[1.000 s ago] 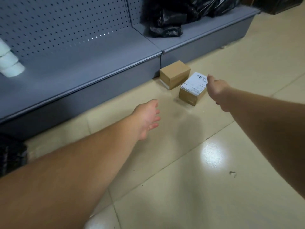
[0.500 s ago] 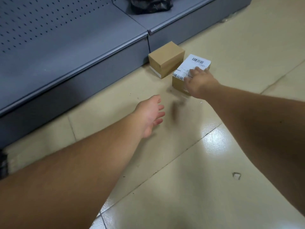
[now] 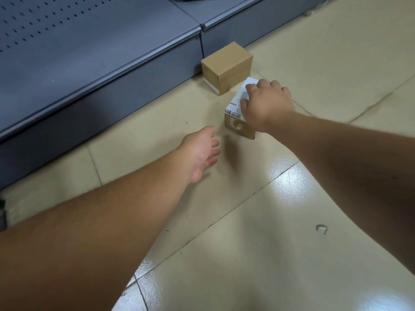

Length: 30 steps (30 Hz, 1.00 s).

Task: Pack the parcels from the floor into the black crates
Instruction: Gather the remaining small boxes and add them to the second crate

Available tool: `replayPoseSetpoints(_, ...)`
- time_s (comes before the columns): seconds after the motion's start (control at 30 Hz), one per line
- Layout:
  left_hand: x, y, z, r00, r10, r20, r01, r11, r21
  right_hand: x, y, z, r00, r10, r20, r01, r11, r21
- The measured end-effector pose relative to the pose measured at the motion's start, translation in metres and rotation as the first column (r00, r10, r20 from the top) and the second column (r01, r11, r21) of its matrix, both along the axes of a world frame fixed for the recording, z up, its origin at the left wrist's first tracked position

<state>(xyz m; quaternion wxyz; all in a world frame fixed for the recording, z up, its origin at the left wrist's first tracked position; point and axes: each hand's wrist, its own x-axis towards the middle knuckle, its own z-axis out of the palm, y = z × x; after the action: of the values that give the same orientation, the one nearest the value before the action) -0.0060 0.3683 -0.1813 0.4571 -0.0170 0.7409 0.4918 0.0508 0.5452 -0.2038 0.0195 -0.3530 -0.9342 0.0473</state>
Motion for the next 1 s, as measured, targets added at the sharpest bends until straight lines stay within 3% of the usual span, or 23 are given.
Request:
replayPoseSetpoints(0.3, 0.013, -0.006, 0.006, 1.000, 0.005, 0.013, -0.005, 0.999, 0.035, 0.009, 0.006, 0.009, 0.989, -0.124, 0.078, 0.135, 0.977, -0.162)
replayPoseSetpoints(0.67, 0.023, -0.025, 0.015, 0.999, 0.005, 0.045, -0.008, 0.998, 0.059, 0.013, -0.007, 0.020, 0.959, -0.064, 0.277, 0.108, 0.983, -0.146)
replayPoseSetpoints(0.8, 0.019, -0.031, 0.015, 0.999, 0.010, 0.047, -0.012, 0.999, 0.047, 0.013, -0.010, 0.017, 0.970, -0.066, 0.235, 0.114, 0.974, -0.195)
replayPoseSetpoints(1.0, 0.015, -0.028, 0.008, 0.998, 0.011, 0.054, -0.013, 0.999, 0.050, 0.011, -0.006, 0.012, 0.981, -0.122, 0.150, 0.139, 0.984, -0.112)
